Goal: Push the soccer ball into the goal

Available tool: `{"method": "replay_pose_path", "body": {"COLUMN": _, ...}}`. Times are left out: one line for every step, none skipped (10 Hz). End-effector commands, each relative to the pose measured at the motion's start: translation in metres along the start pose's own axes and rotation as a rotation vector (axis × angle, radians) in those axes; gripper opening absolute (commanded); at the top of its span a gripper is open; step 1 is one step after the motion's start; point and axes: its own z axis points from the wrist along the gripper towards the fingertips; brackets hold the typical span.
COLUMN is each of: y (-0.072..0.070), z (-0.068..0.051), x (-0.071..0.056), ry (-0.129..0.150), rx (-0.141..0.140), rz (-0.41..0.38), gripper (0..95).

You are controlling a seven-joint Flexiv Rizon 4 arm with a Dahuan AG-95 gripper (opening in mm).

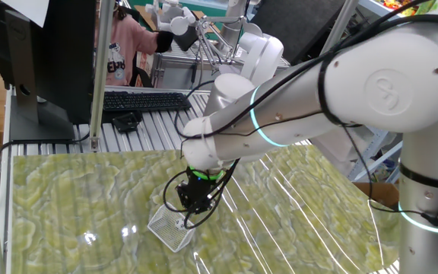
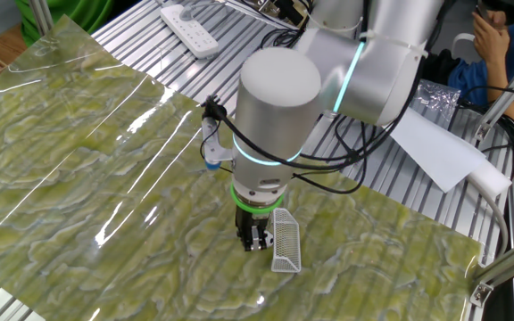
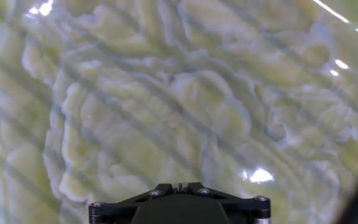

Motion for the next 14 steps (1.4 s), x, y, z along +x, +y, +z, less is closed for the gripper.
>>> {"method": "replay_pose_path", "body": {"y": -0.0039, "z": -0.0038, "x": 0.0043, "ry": -0.001, "rx": 0.003, "rz": 0.010, "gripper": 0.0}}
{"method": "replay_pose_path", "body": {"y": -0.0071, "z": -0.0079, "x": 0.0046, "ry": 0.013, "rx": 0.014, "rz": -0.006, "gripper": 0.0}}
{"method": "replay_pose_path", "body": {"y": -0.0098, "z": -0.0117, "x": 0.0042, "ry": 0.025, "rx": 0.022, "rz": -0.014, "gripper": 0.0}}
{"method": "replay_pose_path", "body": {"y": -0.0105, "z": -0.0126, "x": 0.0042, "ry": 0.031, "rx": 0.021, "rz": -0.011, "gripper": 0.0}}
{"method": "replay_pose_path", "body": {"y": -0.0106, "z": -0.0124, "x": 0.0046, "ry": 0.033, "rx": 0.021, "rz": -0.012, "gripper": 0.0}}
{"method": "replay_pose_path", "body": {"y": -0.0106, "z": -0.0123, "x": 0.0047, "ry": 0.032, "rx": 0.022, "rz": -0.014, "gripper": 0.0}}
{"method": "replay_pose_path", "body": {"y": -0.0106, "z": -0.0123, "x": 0.0047, "ry": 0.031, "rx": 0.022, "rz": -0.015, "gripper": 0.0}}
{"method": "replay_pose_path", "body": {"y": -0.0106, "z": -0.0124, "x": 0.0047, "ry": 0.031, "rx": 0.021, "rz": -0.014, "gripper": 0.0}}
{"method": "replay_pose_path", "body": {"y": -0.0106, "z": -0.0123, "x": 0.0047, "ry": 0.035, "rx": 0.018, "rz": -0.012, "gripper": 0.0}}
{"method": "replay_pose_path", "body": {"y": -0.0106, "z": -0.0124, "x": 0.0048, "ry": 0.042, "rx": 0.013, "rz": -0.014, "gripper": 0.0}}
{"method": "replay_pose_path", "body": {"y": -0.0106, "z": -0.0124, "x": 0.0048, "ry": 0.044, "rx": 0.011, "rz": -0.015, "gripper": 0.0}}
{"method": "replay_pose_path", "body": {"y": -0.0106, "z": -0.0125, "x": 0.0050, "ry": 0.044, "rx": 0.011, "rz": -0.017, "gripper": 0.0}}
{"method": "replay_pose_path", "body": {"y": -0.0103, "z": -0.0123, "x": 0.0056, "ry": 0.047, "rx": 0.010, "rz": -0.021, "gripper": 0.0}}
{"method": "replay_pose_path", "body": {"y": -0.0099, "z": -0.0122, "x": 0.0063, "ry": 0.048, "rx": 0.009, "rz": -0.021, "gripper": 0.0}}
